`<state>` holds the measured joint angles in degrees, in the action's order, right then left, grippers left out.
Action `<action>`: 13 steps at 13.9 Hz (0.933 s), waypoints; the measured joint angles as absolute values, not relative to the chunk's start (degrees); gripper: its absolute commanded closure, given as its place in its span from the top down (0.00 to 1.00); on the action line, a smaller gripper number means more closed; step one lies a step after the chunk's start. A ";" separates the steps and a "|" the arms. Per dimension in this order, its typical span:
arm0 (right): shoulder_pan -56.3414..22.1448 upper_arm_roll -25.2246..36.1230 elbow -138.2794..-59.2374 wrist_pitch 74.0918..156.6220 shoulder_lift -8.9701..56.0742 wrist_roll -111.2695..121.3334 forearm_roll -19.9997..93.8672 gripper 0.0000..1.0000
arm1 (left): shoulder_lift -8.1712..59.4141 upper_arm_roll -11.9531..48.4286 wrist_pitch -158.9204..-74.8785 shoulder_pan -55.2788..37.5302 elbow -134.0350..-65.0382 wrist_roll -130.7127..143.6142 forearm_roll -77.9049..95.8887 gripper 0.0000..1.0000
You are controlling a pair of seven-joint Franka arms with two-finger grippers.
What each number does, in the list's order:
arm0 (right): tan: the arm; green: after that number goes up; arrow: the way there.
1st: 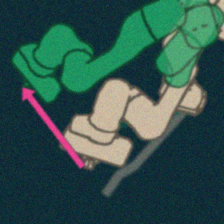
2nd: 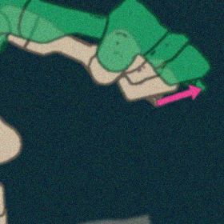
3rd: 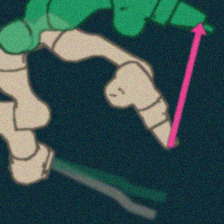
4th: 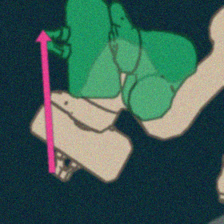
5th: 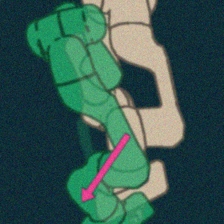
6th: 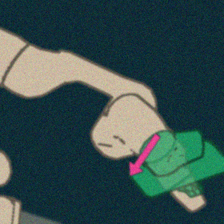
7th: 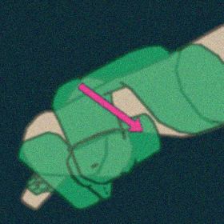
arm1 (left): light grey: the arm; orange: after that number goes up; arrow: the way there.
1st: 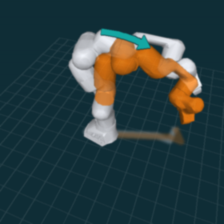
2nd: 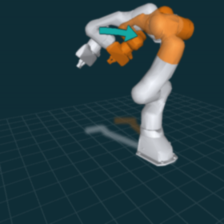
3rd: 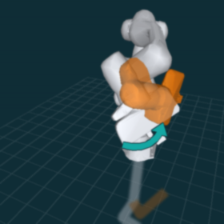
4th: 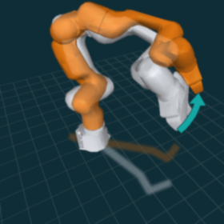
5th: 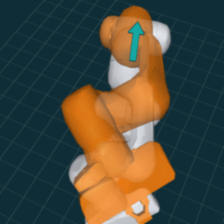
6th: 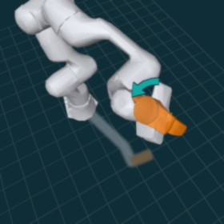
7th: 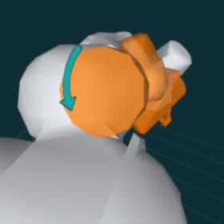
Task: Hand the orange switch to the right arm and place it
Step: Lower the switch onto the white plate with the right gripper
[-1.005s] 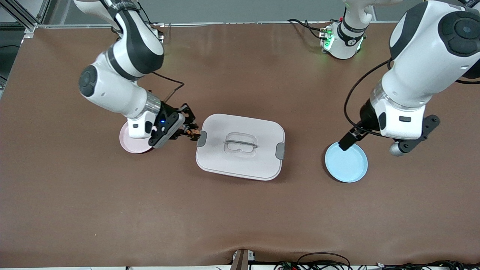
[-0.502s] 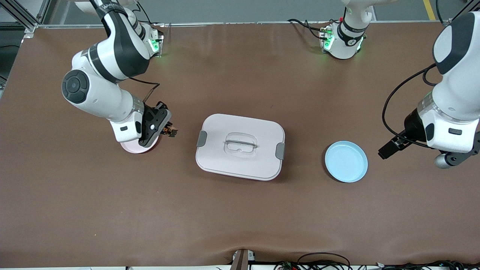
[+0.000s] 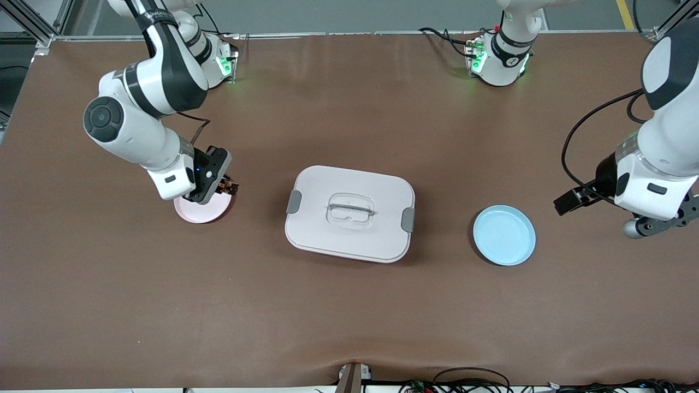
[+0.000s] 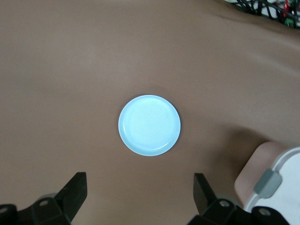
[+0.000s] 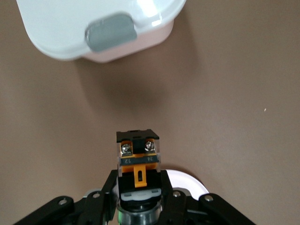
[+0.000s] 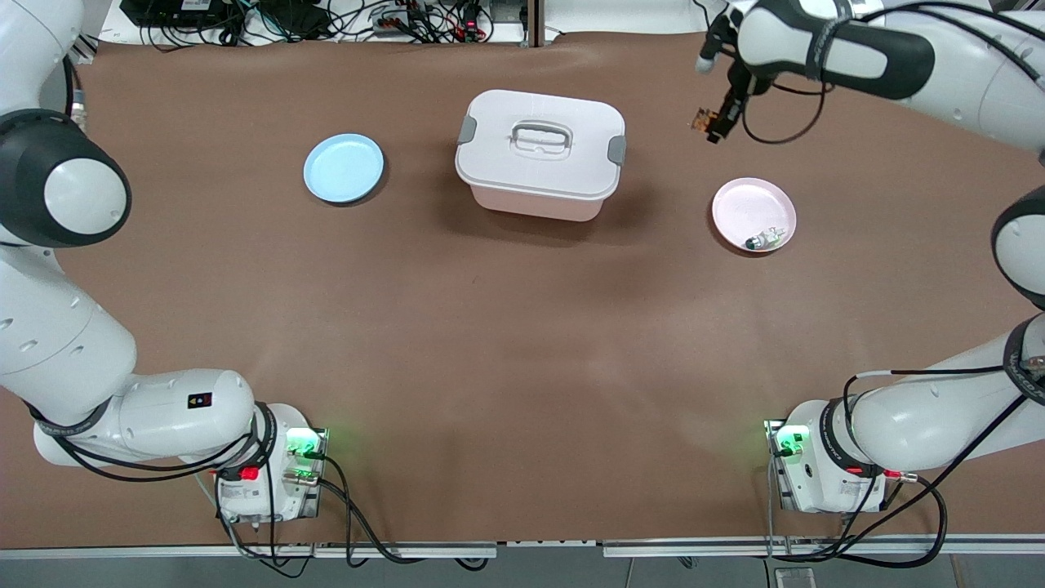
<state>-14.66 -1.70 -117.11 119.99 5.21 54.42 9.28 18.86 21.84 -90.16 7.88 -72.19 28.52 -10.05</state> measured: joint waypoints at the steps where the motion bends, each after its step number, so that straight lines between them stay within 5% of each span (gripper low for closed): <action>1: -14.17 -1.69 -119.18 120.75 4.33 57.23 8.43 0.00 | 18.61 21.82 -89.86 8.52 -72.19 25.42 -10.04 1.00; 9: -11.01 -1.68 -130.26 130.77 1.84 69.83 6.75 0.00 | 9.18 7.97 -86.33 6.10 -76.63 4.14 -6.98 1.00; 13: -8.80 -1.68 -134.67 137.50 1.85 73.99 4.90 0.00 | 5.37 6.16 -84.72 2.77 -79.92 2.70 -6.92 1.00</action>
